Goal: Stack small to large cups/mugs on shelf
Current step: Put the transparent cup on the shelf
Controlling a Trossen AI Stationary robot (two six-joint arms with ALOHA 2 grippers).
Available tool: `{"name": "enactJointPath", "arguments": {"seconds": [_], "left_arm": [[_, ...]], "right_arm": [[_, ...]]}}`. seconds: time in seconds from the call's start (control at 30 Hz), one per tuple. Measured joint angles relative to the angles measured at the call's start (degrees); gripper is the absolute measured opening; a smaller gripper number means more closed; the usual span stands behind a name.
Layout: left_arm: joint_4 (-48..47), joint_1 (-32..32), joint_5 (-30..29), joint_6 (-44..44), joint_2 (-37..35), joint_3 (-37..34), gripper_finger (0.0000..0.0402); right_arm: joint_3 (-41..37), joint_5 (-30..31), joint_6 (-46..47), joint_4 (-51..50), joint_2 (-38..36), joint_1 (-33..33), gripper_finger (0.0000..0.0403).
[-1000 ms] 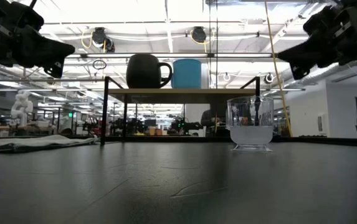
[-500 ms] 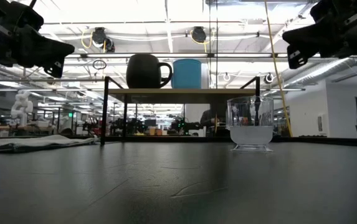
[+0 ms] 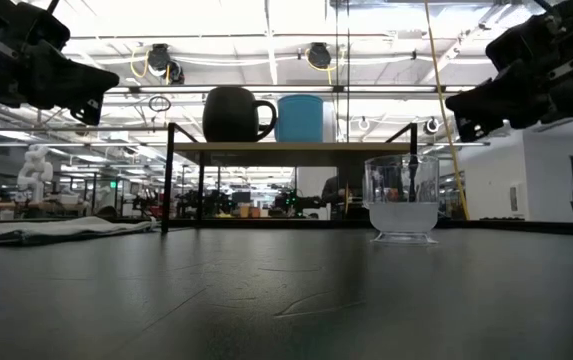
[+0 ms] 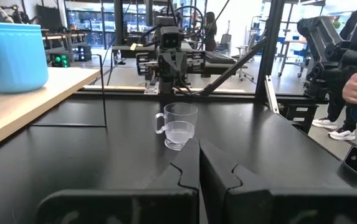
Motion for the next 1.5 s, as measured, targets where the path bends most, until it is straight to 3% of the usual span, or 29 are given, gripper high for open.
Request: {"name": "enactJointPath", "arguments": {"seconds": [0.33,0.43,0.53,0.7,0.97,1.1,1.2,1.5], "left_arm": [[-0.4,0.0,0.3,0.7,0.0,0.0,0.0005],[-1.4,0.0,0.4,0.7,0.0,0.0,0.0002],[-1.4,0.0,0.4,0.5,0.0,0.0,0.0006],[-1.4,0.0,2.4,0.0,0.0,0.0,0.0003],[-1.9,0.0,3.2,0.0,0.0,0.0,0.0007],[-2.0,0.0,3.3,0.2,0.0,0.0,0.0005],[-2.2,0.0,3.4,0.5,0.0,0.0,0.0010],[-2.2,0.0,3.4,0.7,0.0,0.0,0.0010]], "right_arm": [[0.3,-0.1,-2.8,10.9,7.9,2.8,0.0000],[3.2,-0.2,-5.5,10.1,8.3,4.0,0.0000],[9.9,0.7,-7.8,-1.6,8.4,4.0,0.0000],[24.1,8.9,-10.0,-25.0,11.5,3.8,0.0000],[36.9,8.9,-12.5,-41.4,13.0,3.7,0.0028],[40.9,8.9,-6.1,-50.1,13.3,2.3,0.0059],[42.5,8.9,-2.4,-55.5,14.2,1.1,0.0083],[42.6,3.1,4.6,-56.3,19.3,-1.1,0.0135]]}}
